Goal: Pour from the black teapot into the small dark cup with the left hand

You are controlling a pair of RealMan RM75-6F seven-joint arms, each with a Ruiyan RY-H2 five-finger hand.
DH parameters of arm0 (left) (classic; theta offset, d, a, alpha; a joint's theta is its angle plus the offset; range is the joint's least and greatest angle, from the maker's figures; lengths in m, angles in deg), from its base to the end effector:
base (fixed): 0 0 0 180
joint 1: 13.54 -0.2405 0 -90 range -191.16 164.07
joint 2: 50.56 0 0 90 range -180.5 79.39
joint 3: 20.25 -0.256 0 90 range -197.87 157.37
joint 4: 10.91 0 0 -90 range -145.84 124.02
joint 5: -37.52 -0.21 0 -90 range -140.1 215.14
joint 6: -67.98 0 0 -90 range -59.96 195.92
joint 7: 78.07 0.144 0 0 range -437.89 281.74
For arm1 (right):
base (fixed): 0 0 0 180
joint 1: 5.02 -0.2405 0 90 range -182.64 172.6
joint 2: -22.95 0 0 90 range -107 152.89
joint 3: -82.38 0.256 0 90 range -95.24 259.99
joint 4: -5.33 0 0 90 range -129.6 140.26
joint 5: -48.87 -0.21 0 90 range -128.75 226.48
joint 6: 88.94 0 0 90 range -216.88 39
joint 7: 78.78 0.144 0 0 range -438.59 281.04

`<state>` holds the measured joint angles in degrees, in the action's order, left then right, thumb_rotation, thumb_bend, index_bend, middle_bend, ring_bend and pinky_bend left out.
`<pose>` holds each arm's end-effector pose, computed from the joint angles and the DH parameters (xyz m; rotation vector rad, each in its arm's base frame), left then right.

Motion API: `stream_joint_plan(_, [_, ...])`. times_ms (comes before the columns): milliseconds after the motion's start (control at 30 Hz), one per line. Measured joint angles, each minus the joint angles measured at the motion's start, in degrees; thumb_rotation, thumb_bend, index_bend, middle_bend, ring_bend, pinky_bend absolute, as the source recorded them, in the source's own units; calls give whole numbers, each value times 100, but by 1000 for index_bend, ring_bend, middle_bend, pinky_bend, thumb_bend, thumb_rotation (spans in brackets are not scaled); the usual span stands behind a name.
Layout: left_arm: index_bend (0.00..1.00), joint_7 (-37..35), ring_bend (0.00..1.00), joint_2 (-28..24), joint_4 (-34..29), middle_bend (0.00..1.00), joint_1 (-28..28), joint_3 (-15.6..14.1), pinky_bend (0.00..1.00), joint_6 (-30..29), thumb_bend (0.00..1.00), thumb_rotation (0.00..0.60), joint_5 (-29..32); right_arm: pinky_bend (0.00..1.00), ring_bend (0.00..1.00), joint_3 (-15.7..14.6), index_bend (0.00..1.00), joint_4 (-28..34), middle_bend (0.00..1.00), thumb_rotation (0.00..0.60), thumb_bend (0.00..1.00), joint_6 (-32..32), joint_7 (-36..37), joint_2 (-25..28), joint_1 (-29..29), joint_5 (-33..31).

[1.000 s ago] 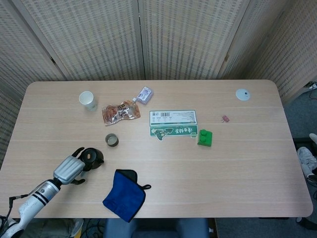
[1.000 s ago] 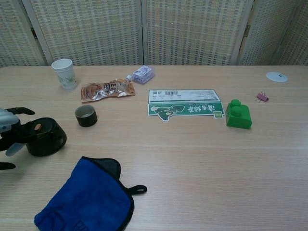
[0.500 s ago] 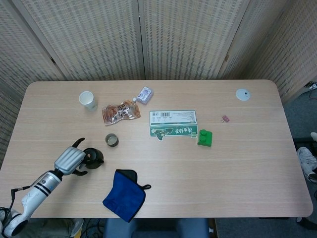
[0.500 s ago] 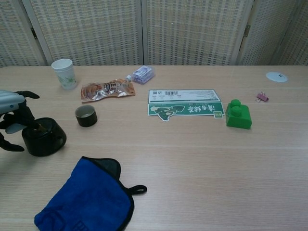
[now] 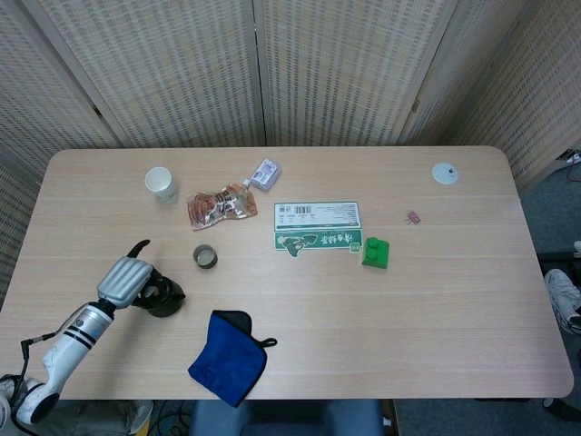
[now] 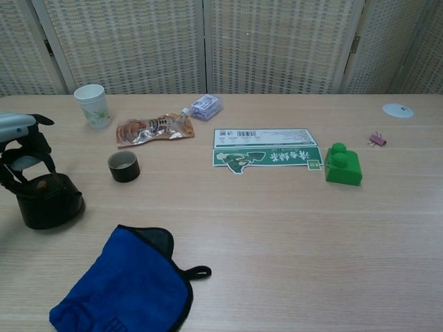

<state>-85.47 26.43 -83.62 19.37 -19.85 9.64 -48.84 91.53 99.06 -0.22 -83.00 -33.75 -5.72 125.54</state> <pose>-0.2684 0.3216 0.0563 -1.9058 -0.9051 -0.8361 -0.3322 -0.1766 0.2329 1.1681 -0.7443 0.7560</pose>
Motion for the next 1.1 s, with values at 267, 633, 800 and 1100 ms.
stream_joint_plan(267, [924, 109, 830, -187, -321, 967, 19, 228, 15, 146, 16, 427, 489, 177, 170, 35, 191, 1, 222, 600, 171, 70, -3, 16, 26, -26])
stream_joint_plan(633, [972, 400, 858, -394, -844, 999, -42, 612, 79, 157, 3, 197, 1248, 176, 170, 71, 191, 75, 222, 600, 171, 73, -56, 77, 3, -25])
stream_joint_plan(800, [1000, 718, 888, -285, -891, 1000, -85, 794, 209, 7, 53, 138, 1658, 176, 170, 78, 191, 122, 222, 600, 170, 86, -93, 106, -6, -4])
stream_joint_plan(1100, [1000, 1168, 911, -77, -882, 1000, -134, 1007, 311, -250, 208, 115, 2046, 177, 170, 72, 191, 126, 222, 600, 170, 96, -92, 103, 3, -10])
